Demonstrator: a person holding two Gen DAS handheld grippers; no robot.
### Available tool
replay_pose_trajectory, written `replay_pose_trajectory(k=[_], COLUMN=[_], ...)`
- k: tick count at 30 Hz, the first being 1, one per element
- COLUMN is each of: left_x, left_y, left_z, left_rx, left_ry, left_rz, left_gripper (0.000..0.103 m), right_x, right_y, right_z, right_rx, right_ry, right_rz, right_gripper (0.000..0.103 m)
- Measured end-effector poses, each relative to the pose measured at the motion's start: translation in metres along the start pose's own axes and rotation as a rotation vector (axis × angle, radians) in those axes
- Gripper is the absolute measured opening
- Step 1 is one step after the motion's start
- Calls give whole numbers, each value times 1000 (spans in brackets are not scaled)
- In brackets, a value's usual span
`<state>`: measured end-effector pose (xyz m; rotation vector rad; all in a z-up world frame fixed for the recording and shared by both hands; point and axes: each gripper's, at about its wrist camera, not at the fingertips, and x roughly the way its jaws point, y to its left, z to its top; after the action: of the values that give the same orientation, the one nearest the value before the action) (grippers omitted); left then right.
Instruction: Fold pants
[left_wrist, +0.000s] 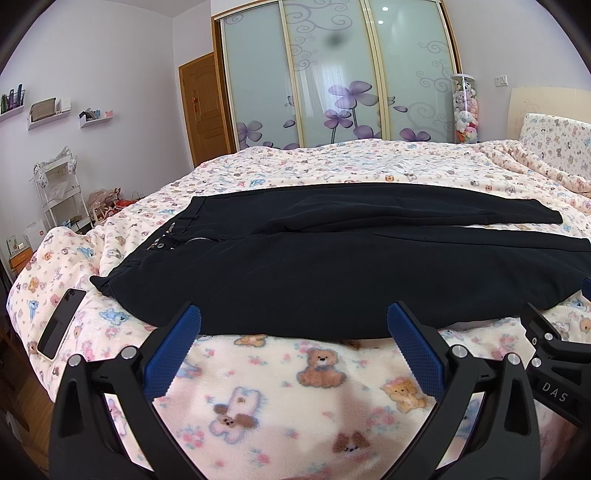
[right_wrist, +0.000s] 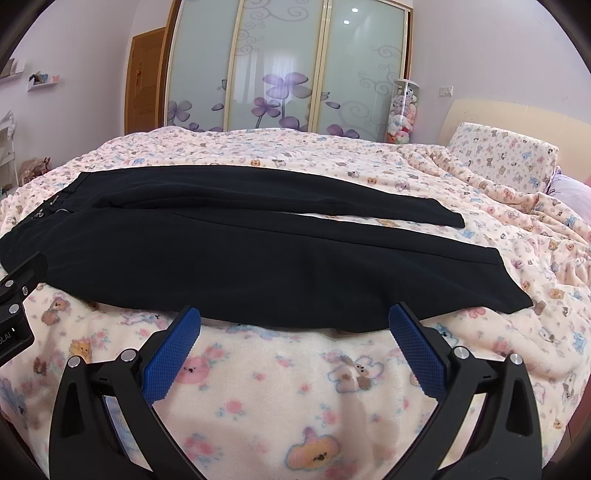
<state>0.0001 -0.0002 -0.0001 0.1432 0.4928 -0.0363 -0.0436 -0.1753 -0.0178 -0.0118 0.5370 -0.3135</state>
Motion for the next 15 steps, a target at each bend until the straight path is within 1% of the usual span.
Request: replay_pose_trajectory(k=[15], left_x=[0], left_y=[0], left_z=[0], left_rx=[-1], left_ry=[-1], left_rz=[0], left_gripper=[101], right_x=[1], right_y=[0], right_z=[0], right_rx=[2], right_ry=[3], right_rz=[1], right_gripper=[102])
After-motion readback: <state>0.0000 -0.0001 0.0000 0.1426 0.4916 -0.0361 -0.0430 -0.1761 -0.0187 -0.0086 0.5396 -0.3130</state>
